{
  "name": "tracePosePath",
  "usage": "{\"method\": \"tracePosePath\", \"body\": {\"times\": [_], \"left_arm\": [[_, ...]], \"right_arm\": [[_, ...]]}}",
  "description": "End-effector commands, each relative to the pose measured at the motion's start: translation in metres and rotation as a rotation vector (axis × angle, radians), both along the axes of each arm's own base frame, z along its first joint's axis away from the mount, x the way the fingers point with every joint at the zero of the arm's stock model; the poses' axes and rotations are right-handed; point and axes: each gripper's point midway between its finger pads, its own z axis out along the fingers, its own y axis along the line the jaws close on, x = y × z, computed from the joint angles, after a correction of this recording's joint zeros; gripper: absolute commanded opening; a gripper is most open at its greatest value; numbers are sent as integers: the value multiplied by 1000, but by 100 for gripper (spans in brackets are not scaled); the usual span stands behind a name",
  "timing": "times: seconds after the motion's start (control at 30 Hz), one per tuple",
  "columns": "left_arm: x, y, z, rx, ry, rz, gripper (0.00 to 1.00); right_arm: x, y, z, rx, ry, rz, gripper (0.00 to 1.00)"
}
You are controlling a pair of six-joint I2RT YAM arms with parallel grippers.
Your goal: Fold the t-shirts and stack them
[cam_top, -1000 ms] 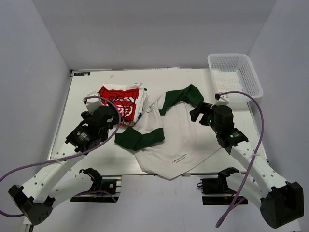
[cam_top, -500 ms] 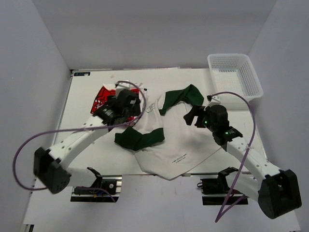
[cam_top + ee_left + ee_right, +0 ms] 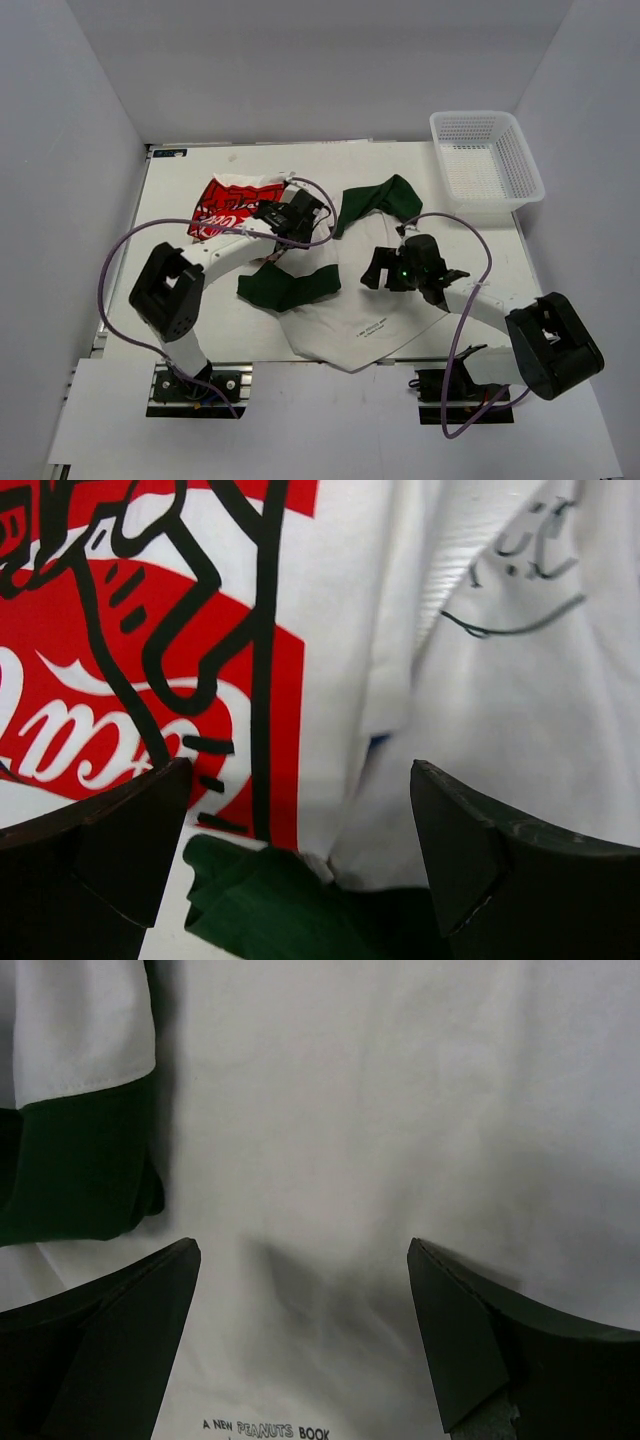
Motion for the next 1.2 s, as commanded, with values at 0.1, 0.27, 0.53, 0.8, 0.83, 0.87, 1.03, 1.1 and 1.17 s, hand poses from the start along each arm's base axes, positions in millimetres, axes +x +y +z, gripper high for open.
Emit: {"method": "tracePosePath", "body": {"times": [0.1, 0.27, 0.53, 0.8, 0.83, 0.87, 1.03, 1.1, 1.17], "left_arm": [[32, 23, -20, 157, -59, 102, 100], [48, 44, -61, 216, 12, 193, 100], [101, 97, -66, 163, -10, 322, 99], [160, 123, -76, 151, -43, 218, 97], [165, 124, -78, 140, -52, 194, 96], [178, 126, -73, 157, -91, 155, 96], [195, 144, -81, 207, -109, 67, 93], [201, 157, -81, 224, -119, 61, 92], [213, 159, -68, 216, -149, 60, 92]], "right_arm": [[3, 10, -5, 13, -4, 19, 90], [3, 8, -13, -7, 23, 13, 90], [3, 7, -19, -31, 45, 15, 90], [9, 3, -22, -77, 60, 5, 90], [11, 4, -21, -78, 64, 4, 90], [11, 4, -22, -80, 71, 1, 90], [17, 8, -23, -85, 84, 6, 90], [20, 9, -23, -91, 89, 9, 90], [20, 11, -23, -87, 91, 14, 90]]}}
